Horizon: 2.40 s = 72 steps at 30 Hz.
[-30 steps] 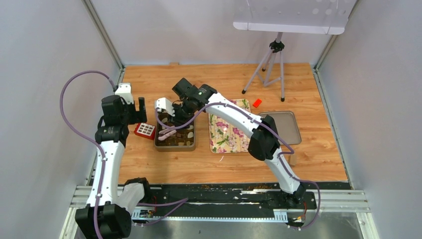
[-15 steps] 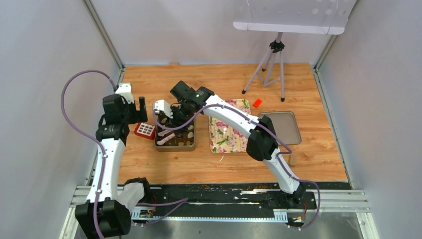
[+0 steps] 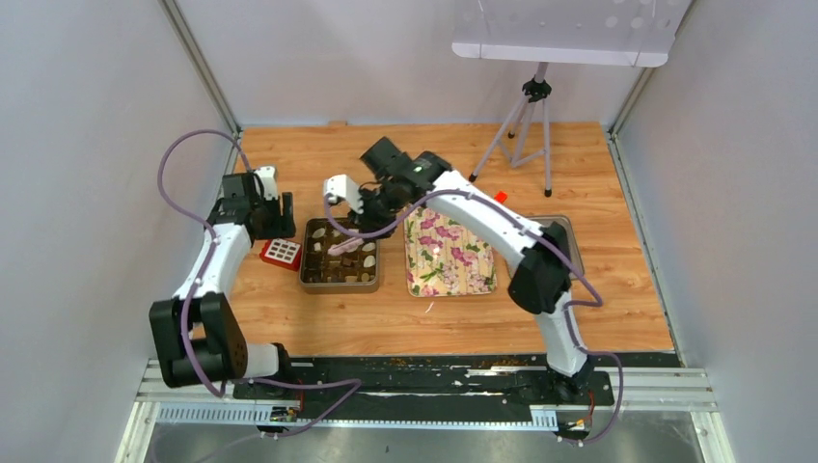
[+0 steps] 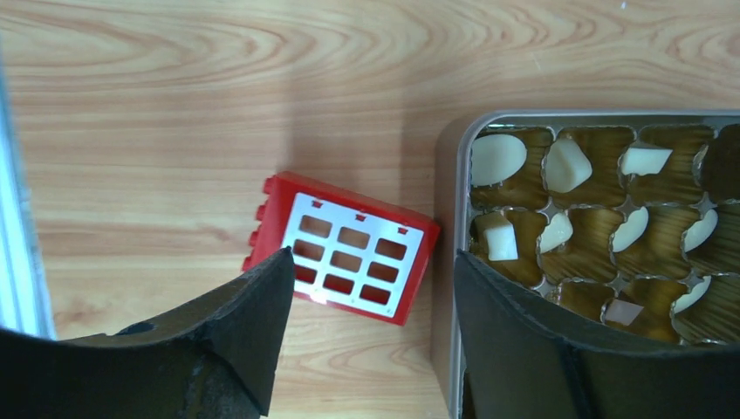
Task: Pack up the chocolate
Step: Place the fake chocolate in the packing box, then pick up the fake chocolate from the plate.
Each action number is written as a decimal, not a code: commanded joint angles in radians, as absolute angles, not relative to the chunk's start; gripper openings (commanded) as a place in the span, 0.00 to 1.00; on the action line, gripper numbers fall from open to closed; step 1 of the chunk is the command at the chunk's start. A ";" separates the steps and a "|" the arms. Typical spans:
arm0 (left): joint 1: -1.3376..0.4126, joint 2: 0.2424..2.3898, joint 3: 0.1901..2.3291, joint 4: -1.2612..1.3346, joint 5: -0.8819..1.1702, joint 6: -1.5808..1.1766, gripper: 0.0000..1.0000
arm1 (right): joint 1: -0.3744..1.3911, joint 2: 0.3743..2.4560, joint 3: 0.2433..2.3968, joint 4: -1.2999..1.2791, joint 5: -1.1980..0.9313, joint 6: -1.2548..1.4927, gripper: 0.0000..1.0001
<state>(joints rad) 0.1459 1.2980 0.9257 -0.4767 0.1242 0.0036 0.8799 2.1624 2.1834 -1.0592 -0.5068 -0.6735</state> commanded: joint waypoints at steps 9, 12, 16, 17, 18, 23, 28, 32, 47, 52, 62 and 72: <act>0.126 1.587 1.045 -0.381 0.300 -0.065 0.54 | 0.640 1.635 1.769 -1.094 -0.452 -0.706 0.20; 0.115 1.617 1.058 -0.393 0.310 -0.060 0.51 | 0.604 1.602 1.726 -1.089 -0.443 -0.704 0.20; 0.108 1.614 1.055 -0.418 0.304 -0.067 0.49 | 0.571 1.593 1.718 -1.089 -0.444 -0.703 0.20; 0.108 1.601 1.055 -0.424 0.286 -0.073 0.49 | 0.566 1.594 1.721 -1.088 -0.446 -0.703 0.20; 0.108 1.582 1.053 -0.425 0.269 -0.078 0.49 | 0.561 1.596 1.724 -1.088 -0.447 -0.703 0.20; 0.103 1.466 1.051 -0.405 0.227 -0.107 0.56 | 0.551 1.607 1.729 -1.082 -0.455 -0.697 0.21; 0.068 1.474 1.065 -0.406 0.310 -0.043 0.57 | 0.550 1.615 1.727 -1.070 -0.458 -0.690 0.21; 0.053 1.539 1.058 -0.386 0.290 -0.039 0.53 | 0.550 1.614 1.733 -1.072 -0.457 -0.689 0.21; 0.050 1.637 1.115 -0.392 0.295 -0.017 0.38 | 0.541 1.552 1.651 -1.048 -0.416 -0.686 0.22; 0.048 1.624 1.098 -0.394 0.281 -0.005 0.35 | 0.537 1.554 1.646 -1.040 -0.421 -0.685 0.22; 0.048 1.646 1.094 -0.425 0.300 0.028 0.24 | 0.537 1.559 1.648 -1.034 -0.425 -0.687 0.22; 0.048 1.600 1.106 -0.448 0.345 0.021 0.00 | 0.535 1.546 1.626 -1.034 -0.426 -0.691 0.22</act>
